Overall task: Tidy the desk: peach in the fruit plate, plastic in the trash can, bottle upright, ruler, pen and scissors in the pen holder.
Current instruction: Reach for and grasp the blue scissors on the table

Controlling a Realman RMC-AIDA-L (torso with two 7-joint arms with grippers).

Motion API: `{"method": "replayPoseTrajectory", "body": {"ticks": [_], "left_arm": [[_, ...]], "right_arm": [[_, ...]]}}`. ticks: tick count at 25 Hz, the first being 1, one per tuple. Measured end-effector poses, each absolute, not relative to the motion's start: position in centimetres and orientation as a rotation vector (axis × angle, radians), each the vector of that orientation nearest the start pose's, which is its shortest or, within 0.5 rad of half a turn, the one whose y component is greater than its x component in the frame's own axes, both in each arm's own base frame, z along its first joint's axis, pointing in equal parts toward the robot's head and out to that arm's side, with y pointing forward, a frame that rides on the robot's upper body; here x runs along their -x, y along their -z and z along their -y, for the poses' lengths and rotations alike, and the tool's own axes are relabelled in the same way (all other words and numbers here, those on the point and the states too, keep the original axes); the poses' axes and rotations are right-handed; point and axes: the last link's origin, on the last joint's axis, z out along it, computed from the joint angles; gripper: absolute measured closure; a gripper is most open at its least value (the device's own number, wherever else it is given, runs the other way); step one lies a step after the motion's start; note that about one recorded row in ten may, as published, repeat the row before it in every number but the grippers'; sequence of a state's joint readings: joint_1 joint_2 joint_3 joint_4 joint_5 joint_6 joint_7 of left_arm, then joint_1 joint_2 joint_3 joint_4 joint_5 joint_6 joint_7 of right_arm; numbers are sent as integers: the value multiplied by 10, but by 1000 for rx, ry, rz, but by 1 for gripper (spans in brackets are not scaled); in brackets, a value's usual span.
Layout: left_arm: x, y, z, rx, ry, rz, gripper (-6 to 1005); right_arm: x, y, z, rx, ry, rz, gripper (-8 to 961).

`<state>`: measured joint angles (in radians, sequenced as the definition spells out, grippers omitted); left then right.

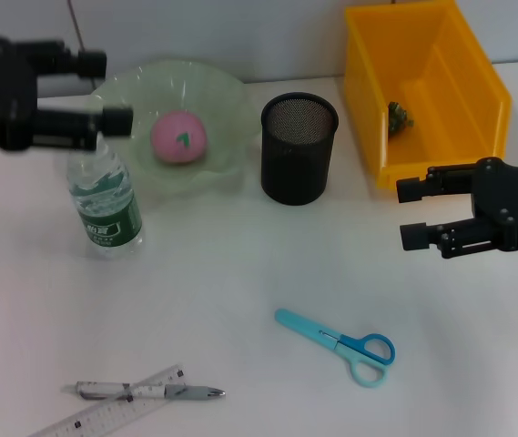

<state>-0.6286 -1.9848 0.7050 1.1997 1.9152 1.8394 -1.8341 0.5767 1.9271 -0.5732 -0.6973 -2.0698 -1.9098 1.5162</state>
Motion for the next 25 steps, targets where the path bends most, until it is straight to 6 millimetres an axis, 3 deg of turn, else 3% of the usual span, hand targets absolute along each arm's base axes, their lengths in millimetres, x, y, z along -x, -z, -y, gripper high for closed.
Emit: {"method": "replayPoseTrajectory", "body": {"ticks": [2, 4, 9, 11, 14, 16, 20, 25], "left_arm": [[166, -115, -351, 2827, 662, 336, 166], [177, -99, -336, 2877, 655, 308, 166], [180, -94, -332, 2900, 639, 300, 166], [187, -67, -316, 2995, 593, 309, 166], [188, -63, -313, 2999, 600, 315, 166], [193, -49, -311, 3002, 578, 350, 166], [200, -41, -312, 3012, 544, 375, 166], [208, -40, -313, 3004, 469, 379, 166]], "right_arm": [[-254, -77, -322, 2902, -761, -641, 167], [-253, -79, -323, 2898, -754, -658, 167], [-247, -85, -324, 2919, -727, -661, 166], [-245, -86, -324, 2934, -716, -655, 166], [-245, -86, -322, 2957, -689, -656, 166], [-244, -87, -323, 2969, -648, -658, 166], [-232, -87, -330, 3019, -451, -684, 167], [-190, -72, -352, 3064, -42, -708, 167]]}}
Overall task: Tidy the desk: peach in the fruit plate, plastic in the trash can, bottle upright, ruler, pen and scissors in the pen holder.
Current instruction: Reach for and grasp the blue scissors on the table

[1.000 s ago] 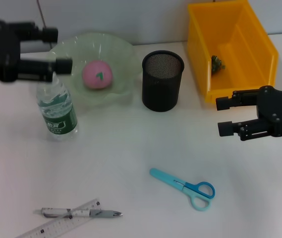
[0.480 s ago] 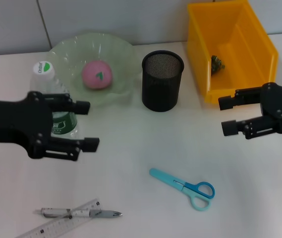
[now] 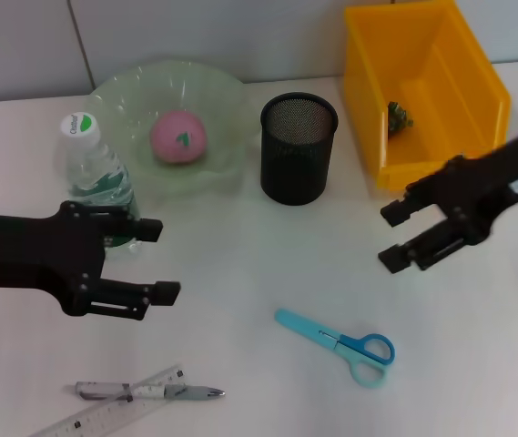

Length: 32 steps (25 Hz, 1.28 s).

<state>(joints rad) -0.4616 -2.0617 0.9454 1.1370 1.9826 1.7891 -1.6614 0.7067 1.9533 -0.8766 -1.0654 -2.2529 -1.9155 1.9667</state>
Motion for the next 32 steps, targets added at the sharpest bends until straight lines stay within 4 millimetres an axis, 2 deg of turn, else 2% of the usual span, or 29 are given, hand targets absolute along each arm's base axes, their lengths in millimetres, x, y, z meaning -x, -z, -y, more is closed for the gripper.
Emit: {"method": "replayPoseTrajectory", "body": {"ticks": [7, 12, 14, 19, 25, 32], "left_arm": [[221, -41, -312, 3011, 333, 399, 167], [225, -44, -314, 2997, 320, 409, 167], [226, -46, -313, 2991, 320, 409, 167], [229, -48, -315, 2978, 303, 413, 167], [232, -52, -316, 2967, 287, 416, 167], [233, -53, -317, 2962, 282, 414, 167]], "right_arm": [[-134, -31, -367, 3053, 472, -691, 166], [-114, 2, -370, 2945, 774, -667, 166], [-111, 13, -373, 2899, 845, -692, 167], [-109, 25, -373, 2873, 911, -736, 166], [-108, 39, -363, 2904, 969, -744, 167], [-120, 51, -361, 2885, 1009, -783, 167]]}}
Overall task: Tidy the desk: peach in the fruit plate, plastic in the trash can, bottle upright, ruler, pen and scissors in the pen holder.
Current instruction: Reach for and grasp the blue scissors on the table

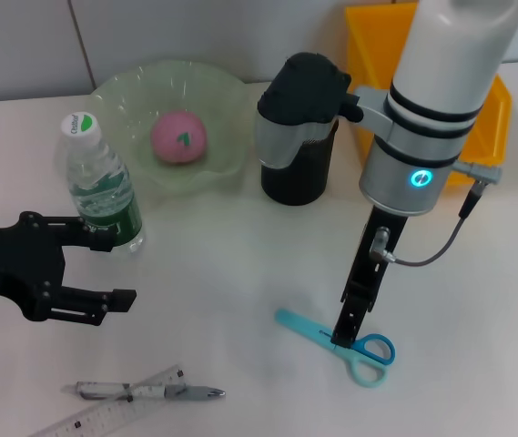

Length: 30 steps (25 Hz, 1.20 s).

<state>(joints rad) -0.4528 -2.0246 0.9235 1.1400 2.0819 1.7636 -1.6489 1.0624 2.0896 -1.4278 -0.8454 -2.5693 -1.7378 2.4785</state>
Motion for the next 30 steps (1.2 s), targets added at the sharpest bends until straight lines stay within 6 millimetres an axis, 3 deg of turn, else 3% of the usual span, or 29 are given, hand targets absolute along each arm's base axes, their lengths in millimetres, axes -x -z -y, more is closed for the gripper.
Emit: {"method": "replayPoseTrajectory", "body": {"ticks": [19, 30], "left_arm": [[234, -54, -317, 2961, 279, 418, 168], [235, -53, -317, 2965, 262, 404, 168]], "right_arm": [[-139, 85, -355, 2893, 1022, -707, 166], [-139, 93, -352, 2899, 1043, -655, 167]]}}
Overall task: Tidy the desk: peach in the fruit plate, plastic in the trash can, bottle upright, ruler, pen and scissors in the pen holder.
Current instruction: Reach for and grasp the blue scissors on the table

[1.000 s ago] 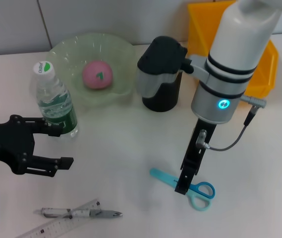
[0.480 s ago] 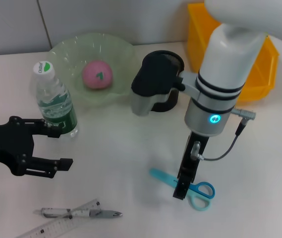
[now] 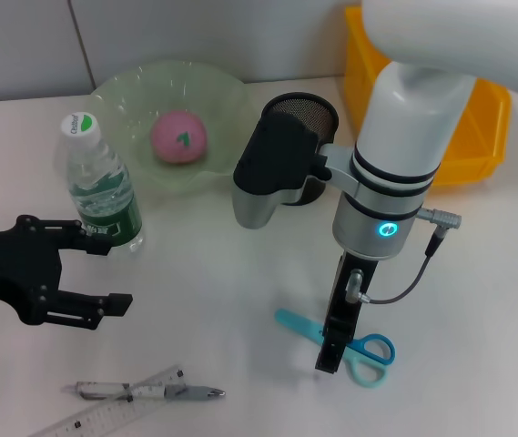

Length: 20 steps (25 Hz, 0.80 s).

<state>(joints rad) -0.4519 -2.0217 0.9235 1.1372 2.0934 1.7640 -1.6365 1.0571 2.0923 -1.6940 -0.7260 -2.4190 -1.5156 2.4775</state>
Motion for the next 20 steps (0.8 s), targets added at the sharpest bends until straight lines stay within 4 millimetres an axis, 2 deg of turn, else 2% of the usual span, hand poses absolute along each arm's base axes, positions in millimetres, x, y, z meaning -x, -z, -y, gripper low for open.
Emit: {"method": "replayPoseTrajectory", "body": {"ticks": [13, 19, 20], "left_arm": [[233, -53, -319, 2968, 259, 391, 169], [233, -54, -319, 2967, 258, 389, 169], [233, -54, -319, 2967, 257, 388, 169]], "right_arm": [[-139, 93, -351, 2897, 1049, -649, 167], [-138, 93, -350, 2898, 1059, -638, 230], [-139, 93, -350, 2898, 1066, -635, 276]]}}
